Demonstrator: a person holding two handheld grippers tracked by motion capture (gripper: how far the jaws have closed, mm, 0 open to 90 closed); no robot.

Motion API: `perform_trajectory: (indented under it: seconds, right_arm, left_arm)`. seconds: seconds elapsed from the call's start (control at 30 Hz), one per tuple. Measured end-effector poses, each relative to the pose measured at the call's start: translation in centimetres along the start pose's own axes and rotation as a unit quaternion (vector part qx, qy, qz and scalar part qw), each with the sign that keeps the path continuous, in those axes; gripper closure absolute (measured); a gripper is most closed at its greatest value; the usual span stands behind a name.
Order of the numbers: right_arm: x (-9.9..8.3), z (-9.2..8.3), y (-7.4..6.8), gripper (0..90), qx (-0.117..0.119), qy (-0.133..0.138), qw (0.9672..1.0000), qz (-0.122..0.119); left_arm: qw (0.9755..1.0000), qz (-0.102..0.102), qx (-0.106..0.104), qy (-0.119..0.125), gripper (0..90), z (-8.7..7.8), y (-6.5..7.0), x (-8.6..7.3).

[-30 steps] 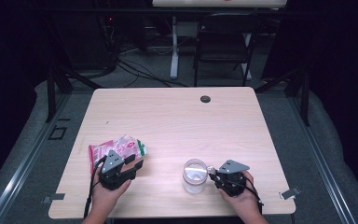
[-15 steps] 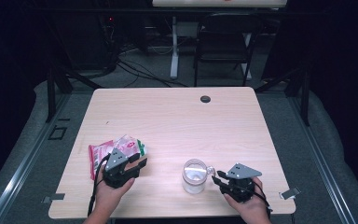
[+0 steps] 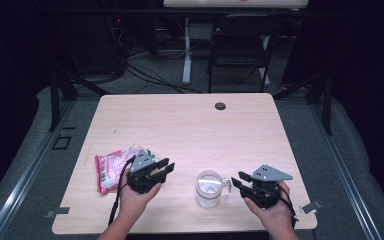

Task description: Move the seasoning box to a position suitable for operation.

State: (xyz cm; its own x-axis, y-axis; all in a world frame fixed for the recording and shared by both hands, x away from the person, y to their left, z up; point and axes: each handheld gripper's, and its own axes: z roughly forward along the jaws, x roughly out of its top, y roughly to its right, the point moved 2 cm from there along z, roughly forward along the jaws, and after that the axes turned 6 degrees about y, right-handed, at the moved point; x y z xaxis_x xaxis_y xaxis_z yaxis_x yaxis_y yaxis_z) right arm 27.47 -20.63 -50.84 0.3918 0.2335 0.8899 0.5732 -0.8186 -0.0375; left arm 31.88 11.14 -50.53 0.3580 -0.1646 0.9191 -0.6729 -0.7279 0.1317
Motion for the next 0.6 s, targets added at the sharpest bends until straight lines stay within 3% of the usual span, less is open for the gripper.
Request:
perform_trajectory:
  seconds: [0.13, 0.27, 0.33, 0.47, 0.6]
  right_arm:
    - [1.3, 0.3, 0.1, 66.1, -0.010, 0.000, 0.9999, 0.004]
    - [2.5, 0.8, 0.2, 67.7, -0.002, -0.005, 0.9998, 0.019]
    - [2.9, 1.1, 0.2, 68.6, -0.008, -0.003, 0.9999, 0.013]
    - [2.9, 1.2, 0.3, 70.0, 0.002, 0.006, 0.9996, 0.027]
    - [2.4, 1.1, 0.2, 72.3, 0.008, -0.005, 0.9997, 0.022]
  left_arm:
    - [0.9998, -0.001, -0.015, -0.009, 72.9, 1.1, 0.7, 0.9]
    - [0.9995, 0.003, -0.029, -0.015, 73.0, 2.1, 1.4, 1.4]
    - [0.9992, 0.005, -0.036, -0.016, 73.0, 2.2, 1.6, 1.4]
    - [0.9985, 0.010, -0.043, -0.032, 73.7, 2.3, 1.8, 0.9]
    - [0.9983, 0.012, -0.043, -0.036, 75.0, 2.2, 2.2, 0.1]
